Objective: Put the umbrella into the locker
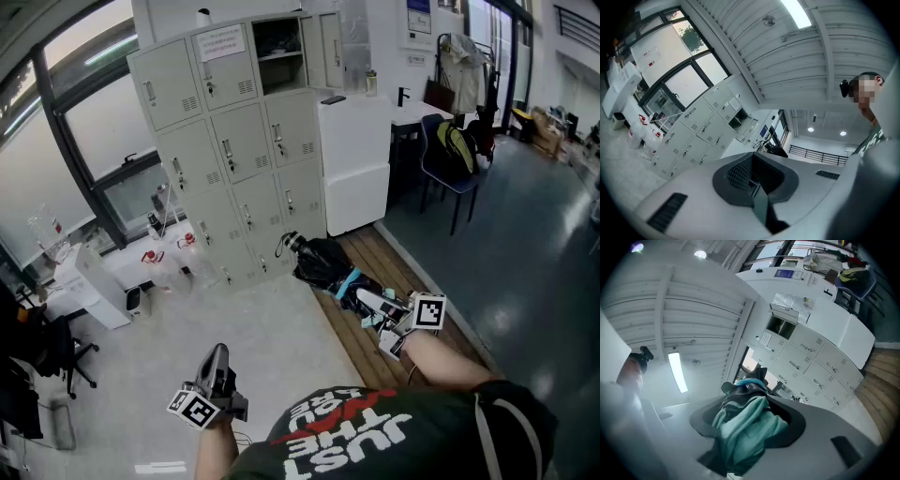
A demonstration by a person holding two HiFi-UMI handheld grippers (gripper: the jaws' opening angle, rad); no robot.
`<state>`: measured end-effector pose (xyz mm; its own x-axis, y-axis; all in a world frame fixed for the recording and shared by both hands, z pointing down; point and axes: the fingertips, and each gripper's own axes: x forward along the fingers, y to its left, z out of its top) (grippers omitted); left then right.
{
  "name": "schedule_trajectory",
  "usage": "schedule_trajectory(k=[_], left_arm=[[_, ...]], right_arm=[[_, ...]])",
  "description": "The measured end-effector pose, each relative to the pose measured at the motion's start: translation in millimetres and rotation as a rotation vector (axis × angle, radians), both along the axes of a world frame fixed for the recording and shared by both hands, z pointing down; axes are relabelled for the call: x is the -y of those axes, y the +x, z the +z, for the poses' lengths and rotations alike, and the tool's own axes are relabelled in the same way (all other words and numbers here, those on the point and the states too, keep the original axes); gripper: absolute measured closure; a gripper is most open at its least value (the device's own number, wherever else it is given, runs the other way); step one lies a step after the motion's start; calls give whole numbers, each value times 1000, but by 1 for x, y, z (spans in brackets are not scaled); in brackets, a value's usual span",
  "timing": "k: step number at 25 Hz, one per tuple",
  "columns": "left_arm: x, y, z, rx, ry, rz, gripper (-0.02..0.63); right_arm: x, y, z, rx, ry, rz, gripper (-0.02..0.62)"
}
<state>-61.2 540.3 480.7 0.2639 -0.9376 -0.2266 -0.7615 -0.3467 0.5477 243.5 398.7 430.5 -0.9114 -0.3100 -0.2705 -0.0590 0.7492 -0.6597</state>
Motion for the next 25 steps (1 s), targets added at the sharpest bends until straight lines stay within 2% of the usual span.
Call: schedule_trajectory(k=[16,25], left_arm=[[13,35,-2,20,-11,12,597],[41,70,-19,77,3,-21,597]], right_arm=[[13,35,0,-26,15,35,350],[60,73,-18,-79,85,113,354]])
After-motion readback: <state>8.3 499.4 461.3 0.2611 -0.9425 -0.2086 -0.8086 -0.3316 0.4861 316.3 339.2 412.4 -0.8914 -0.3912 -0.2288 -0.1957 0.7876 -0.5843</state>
